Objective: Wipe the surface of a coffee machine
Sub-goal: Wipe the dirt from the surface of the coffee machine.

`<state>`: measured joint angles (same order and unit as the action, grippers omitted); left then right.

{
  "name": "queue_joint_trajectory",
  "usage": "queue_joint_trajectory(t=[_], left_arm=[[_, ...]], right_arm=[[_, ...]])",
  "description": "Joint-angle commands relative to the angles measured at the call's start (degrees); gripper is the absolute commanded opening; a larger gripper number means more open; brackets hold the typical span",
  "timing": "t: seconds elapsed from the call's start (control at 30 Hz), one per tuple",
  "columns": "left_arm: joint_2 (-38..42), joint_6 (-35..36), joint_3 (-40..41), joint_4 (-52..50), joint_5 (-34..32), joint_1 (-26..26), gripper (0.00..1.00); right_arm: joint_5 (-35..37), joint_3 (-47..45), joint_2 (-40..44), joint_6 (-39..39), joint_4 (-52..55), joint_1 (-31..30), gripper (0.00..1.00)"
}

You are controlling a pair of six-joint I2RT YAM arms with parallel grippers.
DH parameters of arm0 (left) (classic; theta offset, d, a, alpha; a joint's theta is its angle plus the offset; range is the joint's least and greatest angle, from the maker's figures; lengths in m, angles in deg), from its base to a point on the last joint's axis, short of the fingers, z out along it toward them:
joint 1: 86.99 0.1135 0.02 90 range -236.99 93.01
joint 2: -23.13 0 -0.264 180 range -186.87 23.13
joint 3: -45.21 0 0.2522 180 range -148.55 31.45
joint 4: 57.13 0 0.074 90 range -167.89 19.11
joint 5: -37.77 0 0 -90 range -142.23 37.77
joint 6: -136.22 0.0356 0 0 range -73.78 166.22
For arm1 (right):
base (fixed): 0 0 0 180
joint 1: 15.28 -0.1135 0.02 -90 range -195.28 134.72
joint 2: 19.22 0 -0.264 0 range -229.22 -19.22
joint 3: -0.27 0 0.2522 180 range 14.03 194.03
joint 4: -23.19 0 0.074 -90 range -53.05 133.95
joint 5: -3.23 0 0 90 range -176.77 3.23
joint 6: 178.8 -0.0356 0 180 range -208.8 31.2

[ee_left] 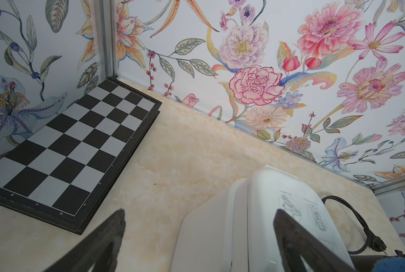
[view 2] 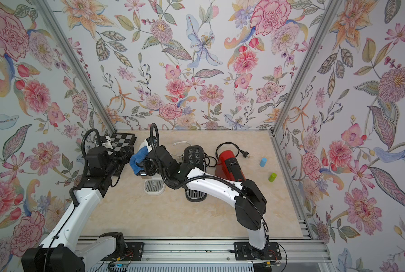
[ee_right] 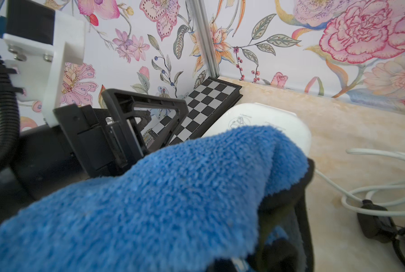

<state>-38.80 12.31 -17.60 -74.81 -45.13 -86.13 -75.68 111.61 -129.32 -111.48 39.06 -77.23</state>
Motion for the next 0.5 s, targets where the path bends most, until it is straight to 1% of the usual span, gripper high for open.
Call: queue_joint_trajectory(t=[0.0, 0.23, 0.33, 0.47], left_arm=[[1.3, -0.6, 0.8, 1.5, 0.5, 0.4, 0.99], [1.7, 0.1, 0.9, 1.1, -1.6, 0.4, 0.99], [1.7, 0.3, 1.0, 0.9, -1.8, 0.4, 0.99], [1.9, 0.5, 1.1, 1.1, -1.7, 0.4, 0.99]], right_arm=[[-0.2, 3.1, -4.2, 1.2, 0.7, 2.6, 0.0], [-2.4, 11.6, -13.2, 0.5, 0.7, 7.8, 0.0], [-3.7, 15.2, -16.7, -0.4, 0.8, 9.1, 0.0], [-5.0, 17.7, -18.8, -1.0, 0.9, 9.8, 0.0]])
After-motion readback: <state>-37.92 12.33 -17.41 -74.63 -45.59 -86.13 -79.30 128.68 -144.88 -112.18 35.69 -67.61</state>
